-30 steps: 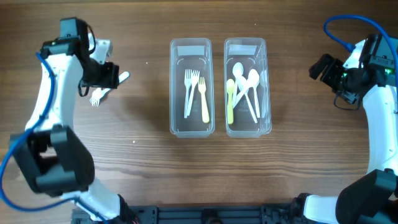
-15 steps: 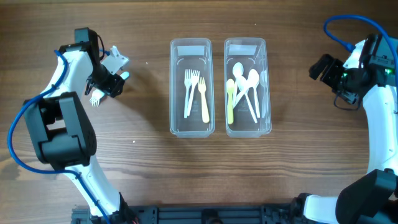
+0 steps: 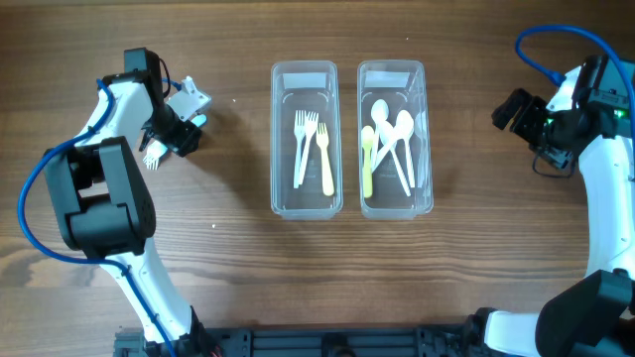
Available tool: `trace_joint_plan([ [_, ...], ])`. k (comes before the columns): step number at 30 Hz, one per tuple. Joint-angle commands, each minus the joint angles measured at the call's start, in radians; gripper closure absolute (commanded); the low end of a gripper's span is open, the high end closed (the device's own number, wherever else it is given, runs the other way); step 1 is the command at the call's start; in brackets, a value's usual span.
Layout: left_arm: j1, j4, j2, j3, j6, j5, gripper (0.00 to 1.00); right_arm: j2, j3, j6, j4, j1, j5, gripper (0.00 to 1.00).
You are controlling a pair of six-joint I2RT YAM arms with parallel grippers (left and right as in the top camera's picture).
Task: Pack container
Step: 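Return the left gripper to the blue fork and grasp it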
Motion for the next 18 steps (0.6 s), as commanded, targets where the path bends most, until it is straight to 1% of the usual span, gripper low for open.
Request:
trace_joint_plan([
  [1, 0.001, -0.042, 0.011, -0.003, 0.015, 0.017, 0.43, 0.013, -0.001, 0.003, -0.01, 0.002, -0.008, 0.0],
  [2, 0.001, -0.065, 0.01, -0.003, 0.01, 0.021, 0.46, 0.013, -0.001, 0.002, -0.011, 0.002, -0.008, 0.0],
  [3, 0.001, -0.078, 0.011, -0.003, -0.033, 0.021, 0.48, 0.013, -0.001, 0.003, -0.013, 0.002, -0.008, 0.0],
  [5, 0.001, -0.089, 0.01, -0.003, -0.123, 0.021, 0.67, 0.013, -0.001, 0.003, -0.013, 0.002, -0.008, 0.0],
  [8, 0.0, -0.101, 0.01, -0.003, -0.267, 0.021, 0.72, 0.013, -0.001, 0.003, -0.013, 0.002, -0.008, 0.0],
  [9, 0.0, -0.105, 0.01, -0.003, -0.315, 0.021, 0.76, 0.013, -0.001, 0.003, -0.013, 0.002, -0.008, 0.0],
  [11, 0.0, -0.12, 0.01, -0.003, -0.427, 0.021, 0.92, 0.013, -0.001, 0.003, -0.013, 0.002, -0.008, 0.0],
  [12, 0.0, -0.129, 0.01, -0.003, -0.463, 0.021, 0.96, 0.013, -0.001, 0.003, -0.013, 0.002, -0.008, 0.0],
  [15, -0.007, -0.174, 0.003, 0.0, -0.591, 0.021, 0.96, 0.013, -0.001, 0.004, -0.013, 0.002, -0.008, 0.0],
  [18, -0.027, -0.222, -0.039, 0.014, -0.65, 0.04, 0.96, 0.013, -0.001, 0.003, -0.013, 0.002, -0.009, 0.0],
])
